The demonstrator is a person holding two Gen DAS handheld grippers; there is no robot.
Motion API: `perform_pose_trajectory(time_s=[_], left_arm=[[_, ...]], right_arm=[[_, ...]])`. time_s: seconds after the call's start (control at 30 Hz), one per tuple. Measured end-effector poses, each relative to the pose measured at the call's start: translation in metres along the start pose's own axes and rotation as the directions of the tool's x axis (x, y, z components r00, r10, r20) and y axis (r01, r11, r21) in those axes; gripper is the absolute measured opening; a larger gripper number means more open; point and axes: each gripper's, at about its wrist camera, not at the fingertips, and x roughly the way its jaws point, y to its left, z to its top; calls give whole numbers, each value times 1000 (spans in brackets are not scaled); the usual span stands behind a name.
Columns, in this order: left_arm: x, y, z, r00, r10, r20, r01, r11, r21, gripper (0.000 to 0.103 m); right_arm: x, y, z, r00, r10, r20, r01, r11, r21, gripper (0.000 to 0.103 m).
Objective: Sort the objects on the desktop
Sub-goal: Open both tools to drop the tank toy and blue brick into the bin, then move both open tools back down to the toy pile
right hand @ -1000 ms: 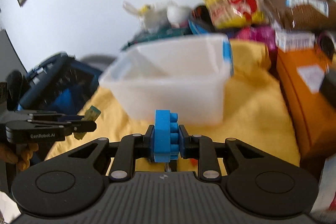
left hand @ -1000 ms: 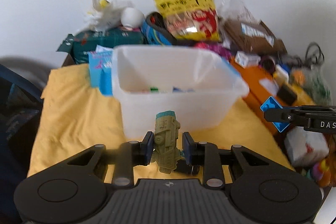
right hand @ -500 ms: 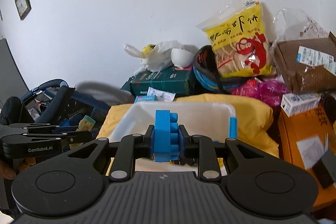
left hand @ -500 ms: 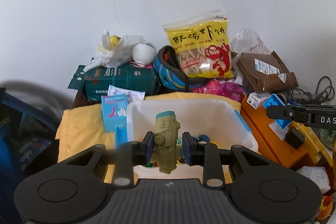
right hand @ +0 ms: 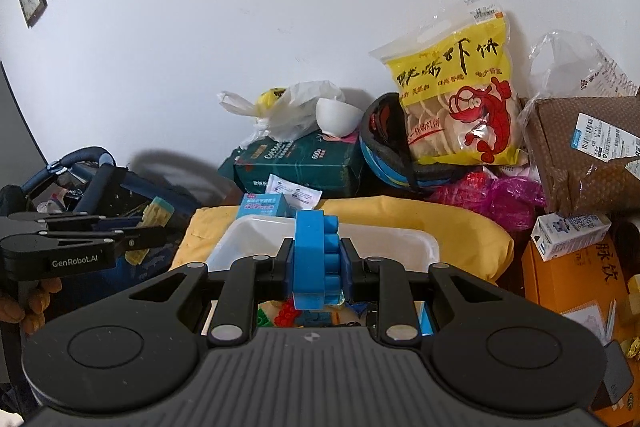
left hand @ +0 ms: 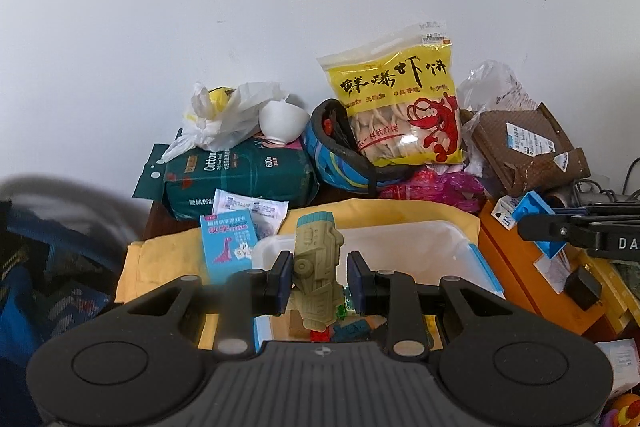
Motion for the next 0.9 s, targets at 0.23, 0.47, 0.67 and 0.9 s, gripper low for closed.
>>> perform_pose_trajectory(time_s=[0.23,0.47,0.67,0.9], left_arm=[[19,-8,8,999,2,-46,-1,1000,13,33],[36,-17,11,998,24,-65,-22,999,30,55],[34,-9,-15,998,32,-51,-31,999,24,60],[8,4,-102,999,1,-43,-2,1000,-28,60]], right_arm=[[19,-9,10,998,-14,-61,15,1000,8,25],[41,-9,9,992,-15,-125,15,1000,-2,36],[43,-8,-3,994,-40,-100,38,999,-28,60],[18,2,-60,996,6,-94,-13,997,-72,60]])
